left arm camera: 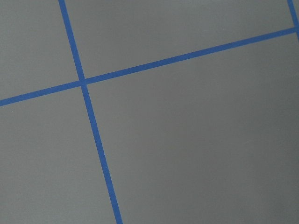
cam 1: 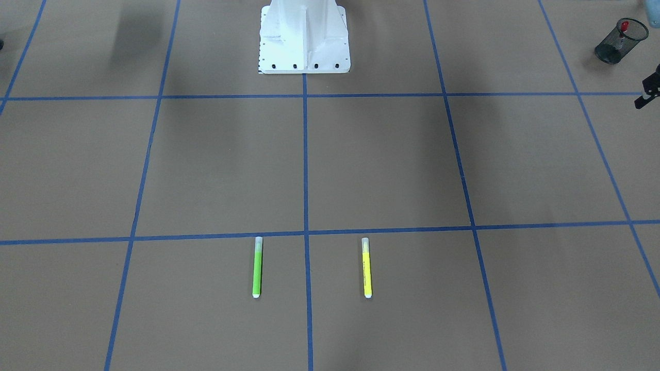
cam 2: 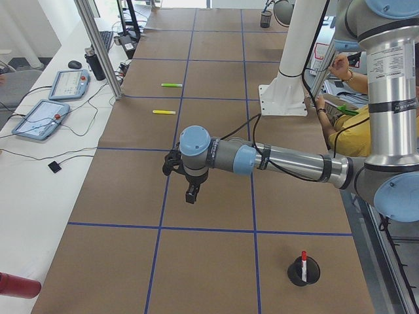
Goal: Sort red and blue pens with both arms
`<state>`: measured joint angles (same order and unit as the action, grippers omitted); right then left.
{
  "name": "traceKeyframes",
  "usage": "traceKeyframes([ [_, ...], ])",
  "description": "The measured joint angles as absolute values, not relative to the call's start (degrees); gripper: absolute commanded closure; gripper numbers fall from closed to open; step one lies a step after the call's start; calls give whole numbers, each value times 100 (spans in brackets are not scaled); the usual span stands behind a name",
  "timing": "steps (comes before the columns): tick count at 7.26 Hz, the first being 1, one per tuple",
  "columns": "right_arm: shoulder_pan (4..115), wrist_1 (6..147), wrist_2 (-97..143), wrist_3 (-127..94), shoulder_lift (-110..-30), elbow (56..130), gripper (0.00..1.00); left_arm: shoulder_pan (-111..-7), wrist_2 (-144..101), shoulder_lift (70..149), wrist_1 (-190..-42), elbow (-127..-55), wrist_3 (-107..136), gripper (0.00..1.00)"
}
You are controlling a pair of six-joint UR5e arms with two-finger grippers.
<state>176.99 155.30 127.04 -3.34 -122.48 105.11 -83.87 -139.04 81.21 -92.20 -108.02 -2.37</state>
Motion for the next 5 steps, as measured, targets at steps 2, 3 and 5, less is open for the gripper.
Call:
traceKeyframes([
  [2, 17845, 15362, 12421, -327, -12087, 10355, 100, -8385, -13902, 8121, -9220, -10804, -237, 0],
  [3, 17940, 15275, 12252, -326, -12065, 10316, 98, -8385, -13899, 8121, -9220, -10815, -237, 0],
  [5, 18116, 15219, 11955, -307, -12057, 10289, 79, -8385, -13894, 8121, -9220, -10835, -237, 0],
])
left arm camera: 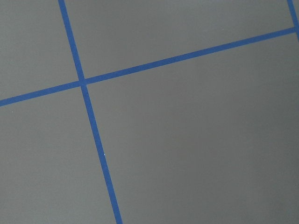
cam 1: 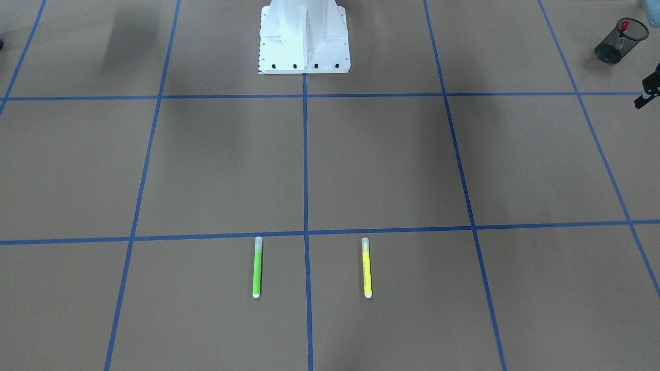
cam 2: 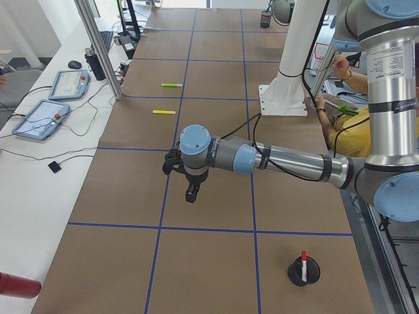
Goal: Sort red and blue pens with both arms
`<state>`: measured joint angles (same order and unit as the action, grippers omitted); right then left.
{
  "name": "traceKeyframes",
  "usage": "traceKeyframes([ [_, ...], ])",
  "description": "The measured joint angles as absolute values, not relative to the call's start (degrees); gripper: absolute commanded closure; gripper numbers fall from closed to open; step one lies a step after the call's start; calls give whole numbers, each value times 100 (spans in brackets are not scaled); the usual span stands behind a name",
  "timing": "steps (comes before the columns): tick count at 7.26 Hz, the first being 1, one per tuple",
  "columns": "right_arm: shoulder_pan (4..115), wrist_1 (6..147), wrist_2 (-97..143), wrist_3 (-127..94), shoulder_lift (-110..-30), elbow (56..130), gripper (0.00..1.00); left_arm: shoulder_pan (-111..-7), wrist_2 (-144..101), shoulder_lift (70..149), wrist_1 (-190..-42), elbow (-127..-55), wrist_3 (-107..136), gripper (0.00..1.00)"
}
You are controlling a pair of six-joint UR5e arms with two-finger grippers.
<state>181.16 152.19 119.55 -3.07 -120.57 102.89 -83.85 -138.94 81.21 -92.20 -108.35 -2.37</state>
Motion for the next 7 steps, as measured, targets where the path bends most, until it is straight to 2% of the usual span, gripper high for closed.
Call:
traceKeyframes([
  [1, 18155, 15211, 11881, -278, -12044, 10286, 9, -8385, -13890, 8121, -9220, -10840, -237, 0],
  [2, 18174, 15205, 11853, -263, -12021, 10286, 0, -8385, -13888, 8121, -9219, -10846, -237, 0],
  [7, 18168, 14967, 11832, -169, -11961, 10296, 0, -8385, -13887, 8123, -9211, -10888, -223, 0],
])
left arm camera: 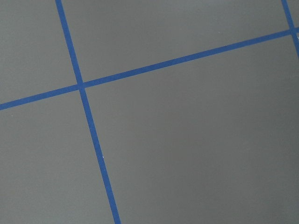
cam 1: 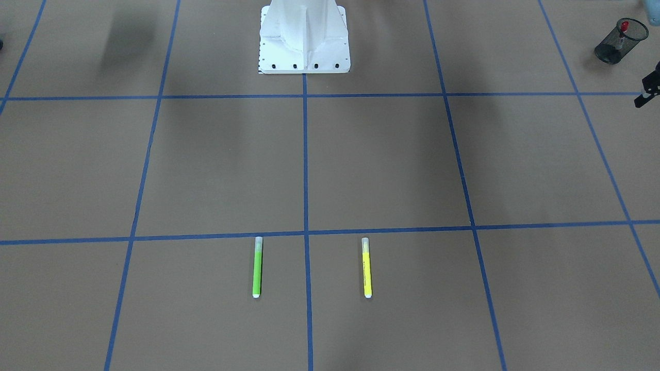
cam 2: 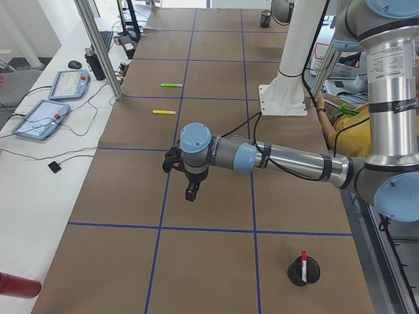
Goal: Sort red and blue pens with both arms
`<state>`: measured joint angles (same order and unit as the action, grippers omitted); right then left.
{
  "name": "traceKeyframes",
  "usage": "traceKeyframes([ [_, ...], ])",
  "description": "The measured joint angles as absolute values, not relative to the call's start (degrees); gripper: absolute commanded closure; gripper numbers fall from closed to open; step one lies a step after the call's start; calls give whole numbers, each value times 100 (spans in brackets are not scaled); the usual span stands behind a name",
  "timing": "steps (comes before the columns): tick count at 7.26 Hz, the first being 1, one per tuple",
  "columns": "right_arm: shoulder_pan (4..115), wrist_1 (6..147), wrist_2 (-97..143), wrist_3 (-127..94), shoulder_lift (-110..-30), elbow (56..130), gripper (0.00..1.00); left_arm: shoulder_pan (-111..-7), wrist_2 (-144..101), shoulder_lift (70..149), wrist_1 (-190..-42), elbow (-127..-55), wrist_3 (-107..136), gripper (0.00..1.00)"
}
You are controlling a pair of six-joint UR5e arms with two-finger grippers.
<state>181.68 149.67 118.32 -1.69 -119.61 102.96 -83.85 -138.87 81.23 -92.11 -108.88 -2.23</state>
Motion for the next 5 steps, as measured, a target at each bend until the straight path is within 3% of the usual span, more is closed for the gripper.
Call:
traceKeyframes([
  [5, 17459, 13852, 11944, -167, -11607, 10304, 0, -8393, -13885, 8110, -9205, -10884, -213, 0],
])
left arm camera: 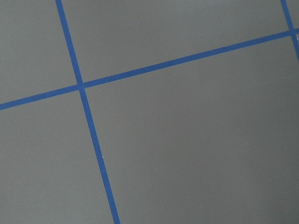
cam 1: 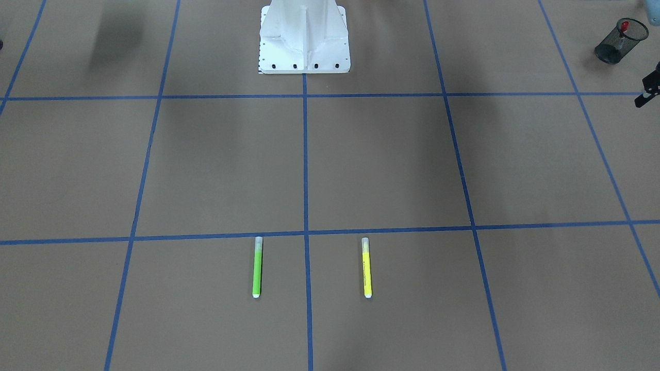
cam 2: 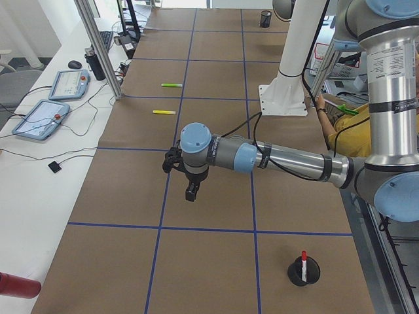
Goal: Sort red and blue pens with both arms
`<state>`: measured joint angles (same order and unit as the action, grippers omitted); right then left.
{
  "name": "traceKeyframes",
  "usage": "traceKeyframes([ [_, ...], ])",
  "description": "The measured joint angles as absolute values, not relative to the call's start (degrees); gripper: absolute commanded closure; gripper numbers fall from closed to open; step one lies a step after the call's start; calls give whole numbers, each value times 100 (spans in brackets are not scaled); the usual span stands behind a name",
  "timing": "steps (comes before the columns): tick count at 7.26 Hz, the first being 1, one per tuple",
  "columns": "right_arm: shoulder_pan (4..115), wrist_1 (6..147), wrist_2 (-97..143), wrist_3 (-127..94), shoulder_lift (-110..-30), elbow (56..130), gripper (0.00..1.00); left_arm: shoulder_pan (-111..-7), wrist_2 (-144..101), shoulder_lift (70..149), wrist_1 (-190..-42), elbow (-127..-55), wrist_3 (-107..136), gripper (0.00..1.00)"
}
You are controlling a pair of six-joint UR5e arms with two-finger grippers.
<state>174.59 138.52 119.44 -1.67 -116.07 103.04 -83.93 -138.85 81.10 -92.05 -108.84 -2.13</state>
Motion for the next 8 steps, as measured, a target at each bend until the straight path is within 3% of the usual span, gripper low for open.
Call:
traceKeyframes([
  [8, 12809, 10589, 13565, -303, -10963, 10734, 0, -8458, -13837, 7889, -9207, -10839, -250, 0],
])
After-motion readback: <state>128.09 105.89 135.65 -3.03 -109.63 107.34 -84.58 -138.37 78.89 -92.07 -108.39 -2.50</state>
